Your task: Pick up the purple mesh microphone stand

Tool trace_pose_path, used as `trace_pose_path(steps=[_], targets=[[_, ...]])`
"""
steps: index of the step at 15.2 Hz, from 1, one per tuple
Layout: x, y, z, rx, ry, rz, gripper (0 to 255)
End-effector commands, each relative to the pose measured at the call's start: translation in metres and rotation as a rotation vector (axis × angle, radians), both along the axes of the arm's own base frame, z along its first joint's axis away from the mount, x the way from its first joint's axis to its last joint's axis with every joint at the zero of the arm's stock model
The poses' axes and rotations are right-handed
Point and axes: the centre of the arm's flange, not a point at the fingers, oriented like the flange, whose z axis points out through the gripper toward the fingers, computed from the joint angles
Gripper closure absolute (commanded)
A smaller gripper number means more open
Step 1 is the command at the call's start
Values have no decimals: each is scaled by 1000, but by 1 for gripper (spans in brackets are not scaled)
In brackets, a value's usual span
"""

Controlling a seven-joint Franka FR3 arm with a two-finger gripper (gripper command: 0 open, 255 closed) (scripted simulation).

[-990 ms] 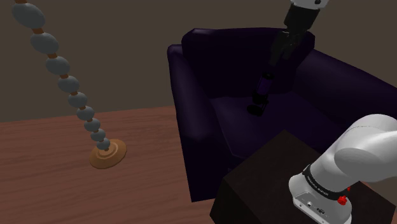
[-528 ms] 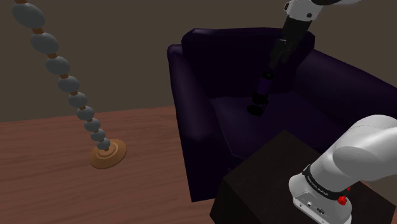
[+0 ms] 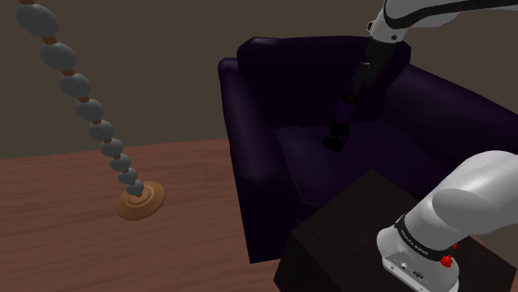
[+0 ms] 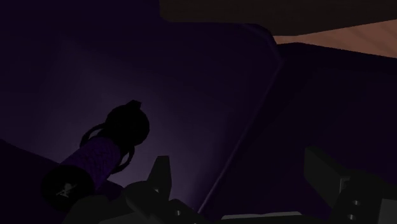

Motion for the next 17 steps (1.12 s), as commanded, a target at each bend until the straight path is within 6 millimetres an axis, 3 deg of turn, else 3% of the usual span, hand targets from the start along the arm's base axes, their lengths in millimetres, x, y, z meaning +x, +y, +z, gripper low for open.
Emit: trace_pose_path(steps=[1, 17], targets=[[10, -19, -14, -4, 3, 3, 0], [84, -186, -118, -23, 28, 18, 0]])
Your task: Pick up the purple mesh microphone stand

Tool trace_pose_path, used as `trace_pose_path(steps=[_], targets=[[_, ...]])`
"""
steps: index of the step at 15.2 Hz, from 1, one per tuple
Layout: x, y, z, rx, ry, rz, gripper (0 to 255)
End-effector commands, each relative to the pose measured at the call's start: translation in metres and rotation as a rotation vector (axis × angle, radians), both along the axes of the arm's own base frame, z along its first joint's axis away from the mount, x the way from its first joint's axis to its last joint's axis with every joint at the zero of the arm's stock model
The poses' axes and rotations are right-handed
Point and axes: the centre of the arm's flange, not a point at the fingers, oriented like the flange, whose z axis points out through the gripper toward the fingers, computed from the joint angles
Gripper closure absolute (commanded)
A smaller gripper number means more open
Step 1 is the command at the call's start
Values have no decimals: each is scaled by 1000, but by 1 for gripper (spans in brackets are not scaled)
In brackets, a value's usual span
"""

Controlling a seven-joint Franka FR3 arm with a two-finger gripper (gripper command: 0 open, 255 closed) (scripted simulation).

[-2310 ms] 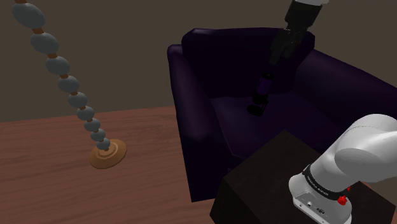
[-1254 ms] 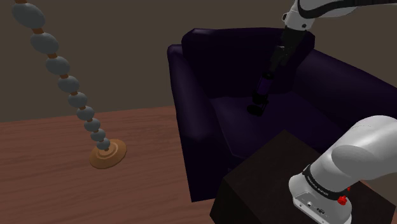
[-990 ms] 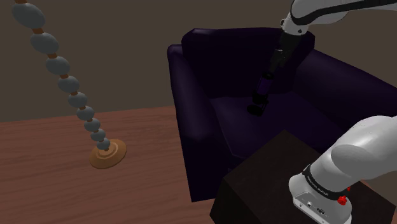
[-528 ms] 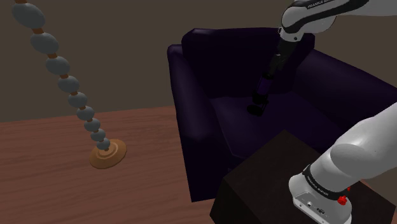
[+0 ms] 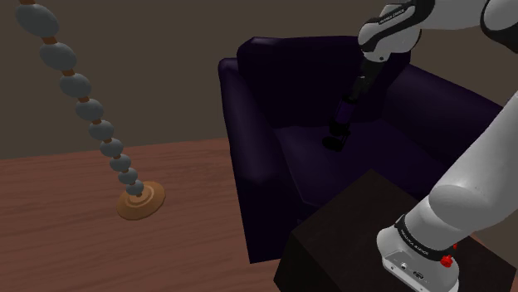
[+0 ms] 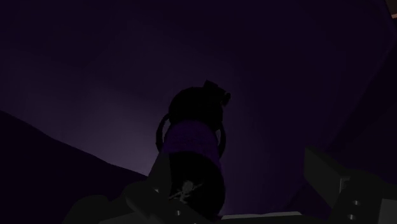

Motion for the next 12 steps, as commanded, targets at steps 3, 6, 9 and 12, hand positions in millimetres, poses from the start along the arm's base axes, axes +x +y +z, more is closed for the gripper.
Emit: trace_pose_path(steps=[3, 6, 9, 12], targets=[[17, -35, -23, -5, 5, 5, 0], [17, -35, -38, -5, 5, 5, 0], [17, -35, -54, -5, 5, 5, 0], [17, -35, -63, -5, 5, 5, 0]])
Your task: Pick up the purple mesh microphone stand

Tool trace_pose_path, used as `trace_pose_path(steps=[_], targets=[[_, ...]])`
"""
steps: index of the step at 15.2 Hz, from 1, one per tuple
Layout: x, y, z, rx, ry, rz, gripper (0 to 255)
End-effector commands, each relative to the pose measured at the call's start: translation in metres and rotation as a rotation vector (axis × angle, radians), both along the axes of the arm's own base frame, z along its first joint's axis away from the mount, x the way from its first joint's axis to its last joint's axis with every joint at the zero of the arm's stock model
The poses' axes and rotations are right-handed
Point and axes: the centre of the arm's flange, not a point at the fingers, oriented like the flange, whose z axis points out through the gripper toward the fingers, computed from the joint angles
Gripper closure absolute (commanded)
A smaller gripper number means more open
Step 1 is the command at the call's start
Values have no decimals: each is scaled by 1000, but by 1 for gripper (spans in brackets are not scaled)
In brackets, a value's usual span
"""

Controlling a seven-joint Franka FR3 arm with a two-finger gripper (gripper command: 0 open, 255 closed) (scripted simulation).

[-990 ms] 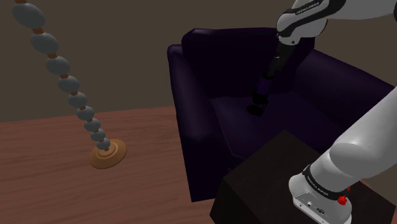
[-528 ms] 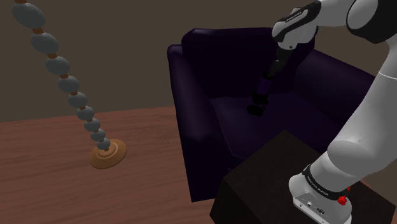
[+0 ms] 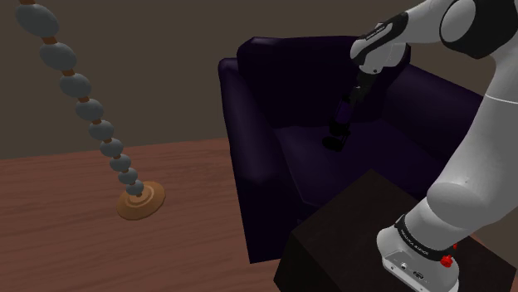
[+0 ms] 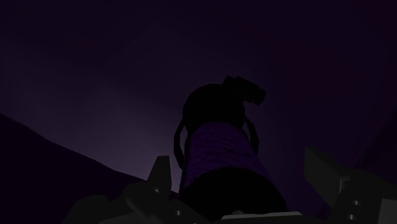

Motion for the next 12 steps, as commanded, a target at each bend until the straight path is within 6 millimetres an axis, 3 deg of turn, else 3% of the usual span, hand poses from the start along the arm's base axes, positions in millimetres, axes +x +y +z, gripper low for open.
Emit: trace_pose_path(steps=[1, 10, 12], targets=[[0, 0, -2, 0, 0, 0, 255], [0, -1, -3, 0, 0, 0, 255], [0, -1, 8, 0, 0, 0, 255]])
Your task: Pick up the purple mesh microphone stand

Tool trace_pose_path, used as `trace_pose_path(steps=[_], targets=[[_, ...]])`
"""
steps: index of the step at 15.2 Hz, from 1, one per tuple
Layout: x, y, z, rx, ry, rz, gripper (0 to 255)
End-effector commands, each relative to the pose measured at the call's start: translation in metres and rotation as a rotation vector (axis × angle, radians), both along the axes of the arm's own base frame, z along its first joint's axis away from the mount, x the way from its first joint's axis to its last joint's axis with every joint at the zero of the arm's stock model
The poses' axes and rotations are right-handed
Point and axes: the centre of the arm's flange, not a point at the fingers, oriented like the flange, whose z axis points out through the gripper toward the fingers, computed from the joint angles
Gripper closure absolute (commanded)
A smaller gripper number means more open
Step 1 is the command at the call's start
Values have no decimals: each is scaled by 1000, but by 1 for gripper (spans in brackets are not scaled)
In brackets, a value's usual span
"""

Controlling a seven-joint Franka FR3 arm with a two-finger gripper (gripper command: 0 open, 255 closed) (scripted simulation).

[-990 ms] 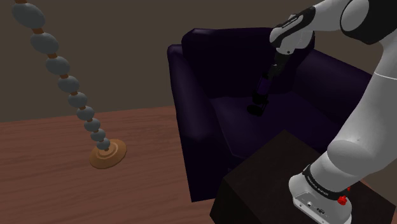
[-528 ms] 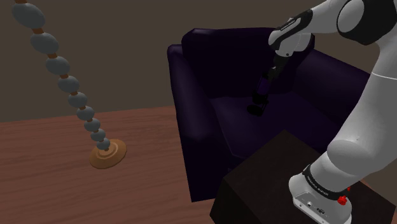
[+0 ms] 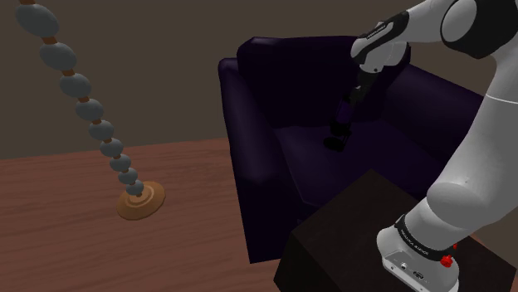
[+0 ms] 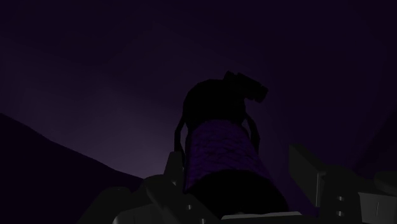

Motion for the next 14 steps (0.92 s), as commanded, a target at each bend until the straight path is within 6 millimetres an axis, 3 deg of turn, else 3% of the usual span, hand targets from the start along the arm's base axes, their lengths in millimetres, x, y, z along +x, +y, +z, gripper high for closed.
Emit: trace_pose_path(steps=[1, 14], targets=[[0, 0, 10, -1, -1, 0, 255], [0, 0, 74, -1, -1, 0, 255]])
